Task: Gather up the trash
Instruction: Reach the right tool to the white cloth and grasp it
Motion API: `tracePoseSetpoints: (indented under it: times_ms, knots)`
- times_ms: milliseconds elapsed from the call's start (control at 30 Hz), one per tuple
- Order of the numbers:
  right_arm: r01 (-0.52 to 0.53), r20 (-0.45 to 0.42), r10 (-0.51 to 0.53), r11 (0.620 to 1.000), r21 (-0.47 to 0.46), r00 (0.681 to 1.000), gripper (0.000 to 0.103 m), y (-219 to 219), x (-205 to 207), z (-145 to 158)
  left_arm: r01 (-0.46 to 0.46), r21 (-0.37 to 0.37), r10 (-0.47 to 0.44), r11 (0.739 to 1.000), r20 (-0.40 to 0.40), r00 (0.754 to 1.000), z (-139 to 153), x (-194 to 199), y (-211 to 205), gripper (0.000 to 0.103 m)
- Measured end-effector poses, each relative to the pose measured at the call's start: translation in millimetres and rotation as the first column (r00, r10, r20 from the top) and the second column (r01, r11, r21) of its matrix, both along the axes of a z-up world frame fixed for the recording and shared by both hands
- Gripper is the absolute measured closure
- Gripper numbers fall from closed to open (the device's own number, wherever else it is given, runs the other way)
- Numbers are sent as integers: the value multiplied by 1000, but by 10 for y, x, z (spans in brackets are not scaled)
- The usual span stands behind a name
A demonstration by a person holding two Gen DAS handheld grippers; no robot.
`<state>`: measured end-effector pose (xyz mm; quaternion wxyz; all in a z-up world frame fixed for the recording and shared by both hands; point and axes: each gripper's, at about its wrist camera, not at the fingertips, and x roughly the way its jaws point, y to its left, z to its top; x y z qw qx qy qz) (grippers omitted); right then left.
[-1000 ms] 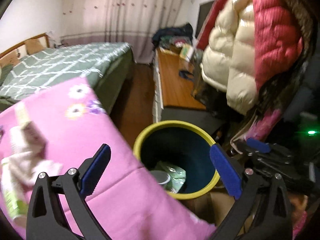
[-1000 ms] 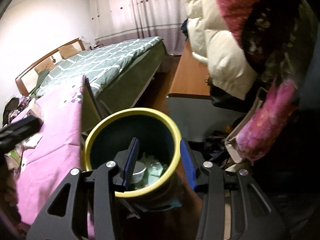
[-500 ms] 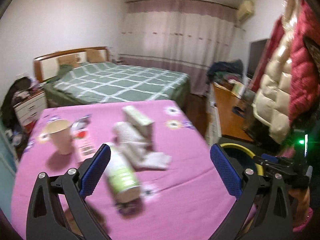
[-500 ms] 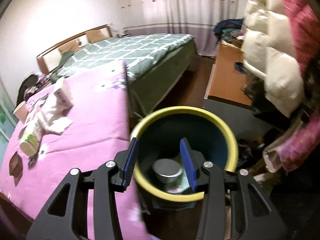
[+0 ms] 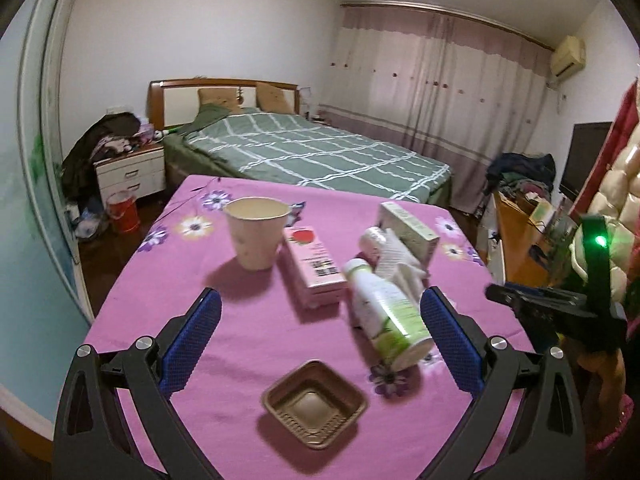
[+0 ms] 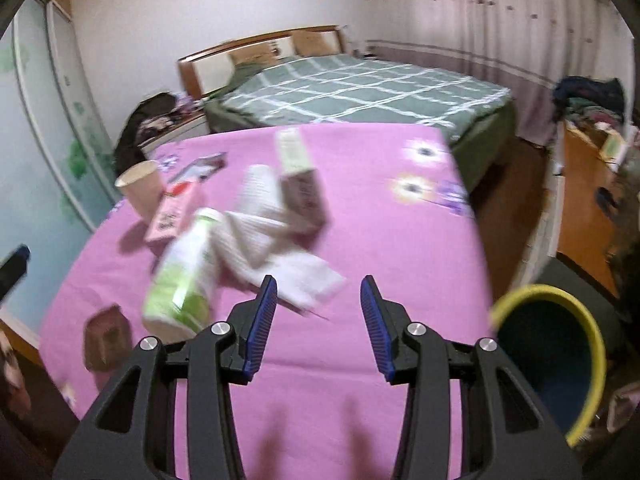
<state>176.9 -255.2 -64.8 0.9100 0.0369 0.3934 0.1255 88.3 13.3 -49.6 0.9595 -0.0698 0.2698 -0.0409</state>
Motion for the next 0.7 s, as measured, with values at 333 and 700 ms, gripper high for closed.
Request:
tracePoseSetpoints:
  times_ms: [333,700]
  knots:
    - [-52,-94,56,998,44,994,60,575,690,-200,-21,-29,21,999,-28,999,-148,120,178,5]
    - [-38,-167,37,999,-3,985,95,639,804,-427,-35,-55,32,998,-64,997,-270,260,239,5]
